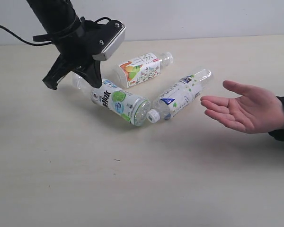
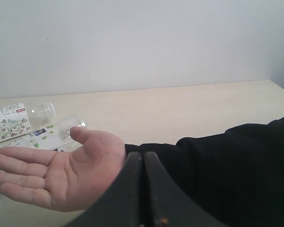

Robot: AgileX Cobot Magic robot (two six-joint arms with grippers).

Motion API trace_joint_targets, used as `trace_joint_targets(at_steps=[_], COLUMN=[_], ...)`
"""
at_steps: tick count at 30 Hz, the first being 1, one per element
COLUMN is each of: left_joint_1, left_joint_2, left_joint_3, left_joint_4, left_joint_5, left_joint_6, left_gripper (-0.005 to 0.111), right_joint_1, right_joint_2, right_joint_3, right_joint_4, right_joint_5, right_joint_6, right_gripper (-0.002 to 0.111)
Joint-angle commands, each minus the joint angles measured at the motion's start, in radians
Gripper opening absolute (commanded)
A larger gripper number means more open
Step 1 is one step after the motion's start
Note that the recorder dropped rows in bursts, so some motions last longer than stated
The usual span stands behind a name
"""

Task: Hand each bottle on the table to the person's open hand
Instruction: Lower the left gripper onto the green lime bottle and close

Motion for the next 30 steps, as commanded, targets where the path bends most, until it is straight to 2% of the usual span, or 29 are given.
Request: trace_joint_targets(at_steps=[1,5,8,11,14,17,30], left_joint_1=[-0.006,-0.031,-0.043,-0.046,-0.046,-0.046,-0.046], left_joint_2=[0.032,0.05,0.062,0.068,0.068,0.068,0.068], left_joint_3=[-0.013,-0.013,-0.013,-0.008,-0.006,-0.006,0.039], left_joint_4=[-0.049,-0.041,-0.018,0.006,0.006,-0.002,-0.002], left_joint_5=[-0.146,-0.204,-0.222,-0.227,-0.234,-0.243,-0.284], left_joint_6=[0.007,0.007,0.007,0.03,0.051,0.05,0.049], left_gripper=[0.0,0.002,0.014,0.036,0.063,0.078,0.078], right_joint_1=[-0.003,-0.003,-0.003,-0.003,-0.003,-0.003,-0.003], right_joint_2=[-0.004,-0.004,-0.004,-0.004,-0.004,-0.004,-0.004], right_joint_3=[0.005,0.005,0.005,0.005,0.005,0.005,0.005], right_joint_4=[0.0,0.0,0.0,0.0,0.0,0.0,0.0], right_joint_5=[-0.006,-0.006,-0.006,-0.006,-0.006,-0.006,-0.006], right_joint_6=[-0.004,-0.004,-0.004,-0.004,-0.004,-0.004,-0.004], right_gripper=[0.0,0.0,0.0,0.0,0.0,0.0,0.0])
